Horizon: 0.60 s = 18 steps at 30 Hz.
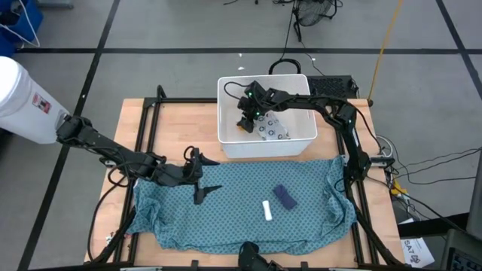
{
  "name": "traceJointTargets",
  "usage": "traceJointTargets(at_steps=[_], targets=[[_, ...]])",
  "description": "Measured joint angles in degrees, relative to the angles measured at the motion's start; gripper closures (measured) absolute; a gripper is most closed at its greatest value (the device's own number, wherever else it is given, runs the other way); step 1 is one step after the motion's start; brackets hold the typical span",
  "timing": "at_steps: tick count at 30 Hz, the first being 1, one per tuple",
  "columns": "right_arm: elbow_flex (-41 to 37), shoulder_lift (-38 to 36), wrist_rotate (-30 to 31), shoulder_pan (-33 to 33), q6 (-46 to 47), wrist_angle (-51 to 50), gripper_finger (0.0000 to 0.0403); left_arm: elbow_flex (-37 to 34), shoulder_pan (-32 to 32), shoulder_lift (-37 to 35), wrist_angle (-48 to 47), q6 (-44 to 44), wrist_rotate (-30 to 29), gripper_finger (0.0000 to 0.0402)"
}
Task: Pick & place medical supplies in basket/bin
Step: Put the orange pill bottle into the white bin
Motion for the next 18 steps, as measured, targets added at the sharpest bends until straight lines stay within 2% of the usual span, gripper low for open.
traceJointTargets(at_steps=[9,18], targets=[[-0.6,0.3,0.9,0.2,0.2,-1.1,0.0188,0.0,0.0,0.0,0.0,0.0,0.0,0.0016],[-0.5,0.2,4.8,1.3,-1.7,0.3,0.0153,0.0,0.0,0.0,-0.2,0.0,0.0,0.0016]])
